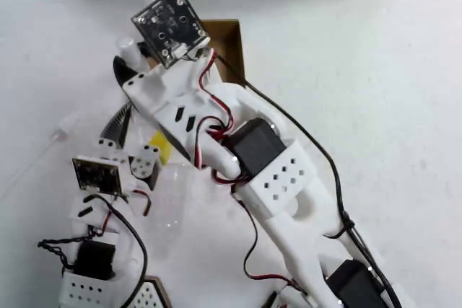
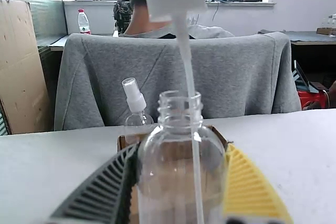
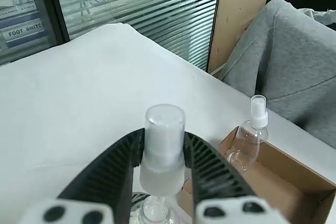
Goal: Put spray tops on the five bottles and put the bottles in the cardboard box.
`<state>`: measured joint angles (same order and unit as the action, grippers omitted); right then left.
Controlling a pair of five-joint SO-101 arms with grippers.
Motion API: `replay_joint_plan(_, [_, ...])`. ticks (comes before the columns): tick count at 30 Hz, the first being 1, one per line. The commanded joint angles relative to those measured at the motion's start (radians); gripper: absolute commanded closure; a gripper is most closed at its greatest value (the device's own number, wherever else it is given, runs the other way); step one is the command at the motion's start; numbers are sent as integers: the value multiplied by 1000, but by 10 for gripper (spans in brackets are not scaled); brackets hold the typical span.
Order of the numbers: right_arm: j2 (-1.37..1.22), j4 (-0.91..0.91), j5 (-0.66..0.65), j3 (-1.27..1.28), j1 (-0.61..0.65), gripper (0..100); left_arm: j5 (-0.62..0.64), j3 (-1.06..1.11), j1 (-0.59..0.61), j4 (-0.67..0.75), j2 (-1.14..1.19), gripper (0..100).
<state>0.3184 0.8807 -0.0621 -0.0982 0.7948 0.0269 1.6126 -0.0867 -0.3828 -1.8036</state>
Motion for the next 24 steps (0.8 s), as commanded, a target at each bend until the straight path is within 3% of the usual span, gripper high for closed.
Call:
replay_joint_plan(1, [-18, 91, -2, -115, 25, 962, 9, -84, 16, 3, -16, 978])
replay_joint_plan(7, [-62, 130, 5, -157, 28, 843, 8, -83, 16, 3, -16, 978])
replay_joint_plan(24, [31, 128, 5, -163, 7, 865, 6, -80, 16, 0, -16, 978])
